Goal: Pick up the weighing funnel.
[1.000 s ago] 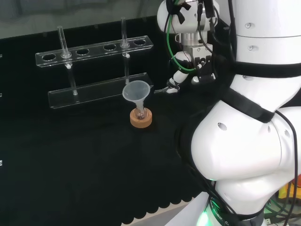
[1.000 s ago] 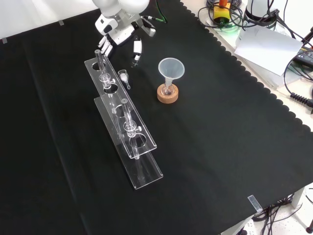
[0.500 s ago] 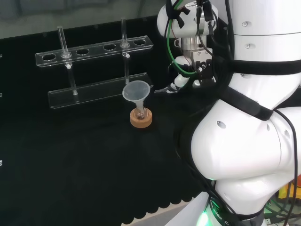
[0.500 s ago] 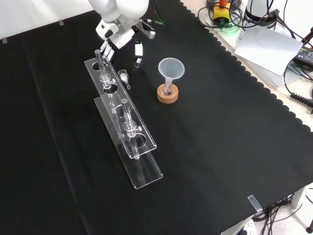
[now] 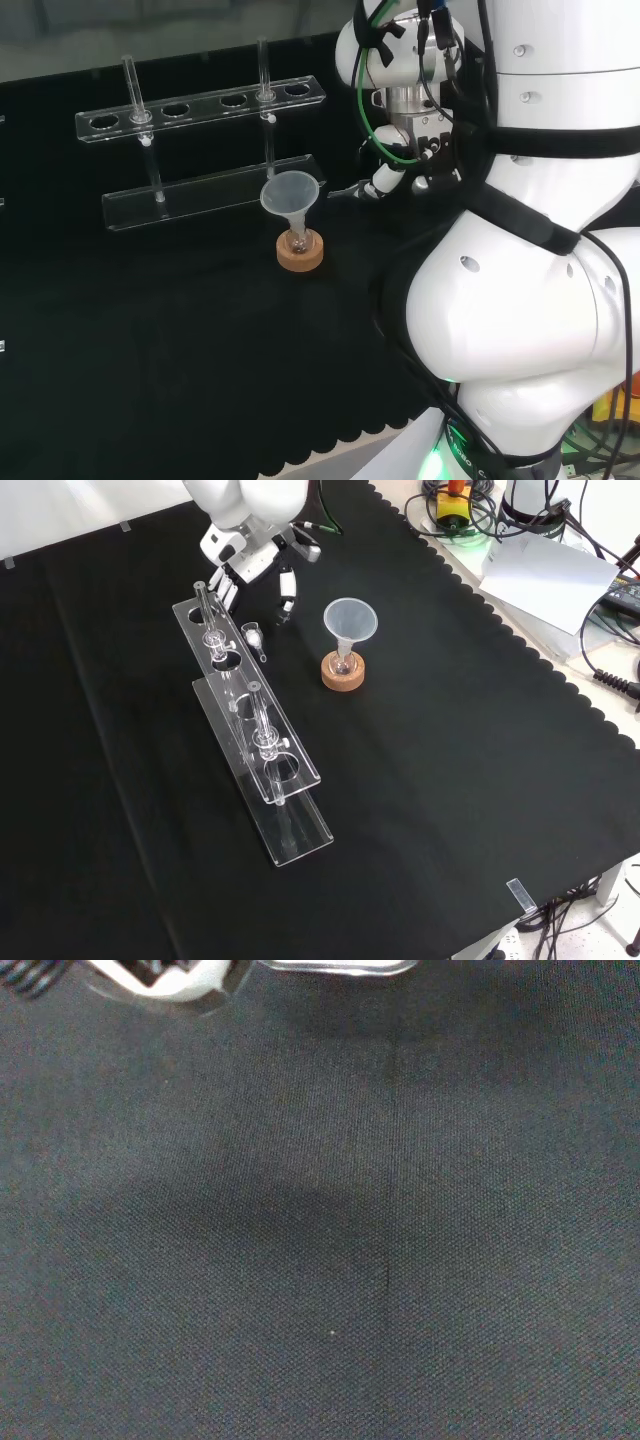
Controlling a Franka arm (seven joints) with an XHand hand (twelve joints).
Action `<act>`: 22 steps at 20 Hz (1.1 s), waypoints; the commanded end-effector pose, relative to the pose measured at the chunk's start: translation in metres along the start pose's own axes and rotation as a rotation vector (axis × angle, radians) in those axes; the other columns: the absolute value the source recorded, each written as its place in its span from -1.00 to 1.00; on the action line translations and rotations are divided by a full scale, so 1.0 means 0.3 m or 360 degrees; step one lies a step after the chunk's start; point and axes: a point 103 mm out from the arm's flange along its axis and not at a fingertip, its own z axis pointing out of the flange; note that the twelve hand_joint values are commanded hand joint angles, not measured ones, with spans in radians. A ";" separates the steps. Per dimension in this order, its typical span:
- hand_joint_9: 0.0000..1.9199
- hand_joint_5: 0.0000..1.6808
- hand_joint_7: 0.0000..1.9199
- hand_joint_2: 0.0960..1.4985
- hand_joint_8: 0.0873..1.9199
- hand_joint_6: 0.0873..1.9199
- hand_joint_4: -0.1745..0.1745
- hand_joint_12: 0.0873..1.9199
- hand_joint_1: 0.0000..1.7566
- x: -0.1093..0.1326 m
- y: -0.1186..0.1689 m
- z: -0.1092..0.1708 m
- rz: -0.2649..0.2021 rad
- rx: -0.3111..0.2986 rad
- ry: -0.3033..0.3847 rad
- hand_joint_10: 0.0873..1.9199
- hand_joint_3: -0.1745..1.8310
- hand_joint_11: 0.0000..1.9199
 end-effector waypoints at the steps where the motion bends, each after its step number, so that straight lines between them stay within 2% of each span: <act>1: -0.38 -0.26 -0.67 -0.23 -0.34 -0.99 -0.26 0.43 -0.02 0.004 0.018 0.013 -0.0014 -0.0008 -0.0006 -0.44 -0.28 -0.71; 12: -0.38 -0.22 -0.66 -0.24 -0.34 -0.95 -0.21 0.43 0.02 0.002 0.059 0.045 0.0004 0.0002 -0.0031 -0.45 -0.26 -0.70; 14: -0.37 -0.22 -0.66 -0.26 -0.35 -0.86 -0.19 0.43 0.03 -0.003 0.059 0.046 0.0006 -0.0005 -0.0033 -0.46 -0.23 -0.70; 18: -0.37 -0.33 -0.66 -0.27 -0.35 -0.53 -0.16 0.43 0.05 -0.009 0.059 0.048 0.0010 -0.0008 -0.0035 -0.47 -0.20 -0.70; 22: -0.36 -0.35 -0.65 -0.27 -0.35 -0.43 -0.14 0.43 0.06 -0.008 0.060 0.052 0.0018 -0.0025 -0.0047 -0.47 -0.19 -0.70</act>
